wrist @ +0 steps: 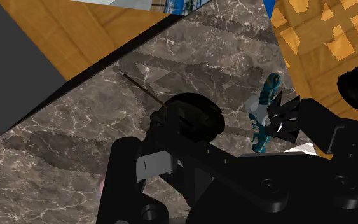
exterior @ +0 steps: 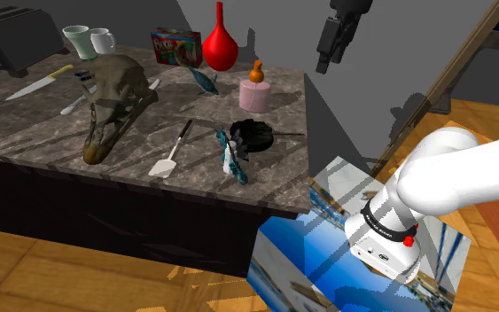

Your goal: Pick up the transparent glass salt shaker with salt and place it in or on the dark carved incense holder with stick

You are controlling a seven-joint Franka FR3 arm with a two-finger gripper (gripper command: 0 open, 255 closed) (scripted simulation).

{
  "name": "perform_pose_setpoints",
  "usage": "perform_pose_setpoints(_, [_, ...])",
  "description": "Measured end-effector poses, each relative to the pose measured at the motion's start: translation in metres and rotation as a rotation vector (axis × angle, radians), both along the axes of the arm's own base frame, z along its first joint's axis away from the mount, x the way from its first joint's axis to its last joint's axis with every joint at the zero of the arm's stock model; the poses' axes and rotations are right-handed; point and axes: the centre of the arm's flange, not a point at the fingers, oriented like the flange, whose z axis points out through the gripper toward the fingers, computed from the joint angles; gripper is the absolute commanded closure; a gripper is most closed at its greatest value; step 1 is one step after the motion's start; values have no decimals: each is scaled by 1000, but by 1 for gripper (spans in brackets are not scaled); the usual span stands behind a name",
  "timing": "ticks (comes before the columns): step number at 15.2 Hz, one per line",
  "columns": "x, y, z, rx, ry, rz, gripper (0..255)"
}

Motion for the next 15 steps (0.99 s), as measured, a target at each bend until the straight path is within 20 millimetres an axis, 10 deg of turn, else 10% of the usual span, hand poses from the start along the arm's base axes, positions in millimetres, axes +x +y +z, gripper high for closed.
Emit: perform_pose_setpoints(15, [115,146,-93,-193,187,-175,0])
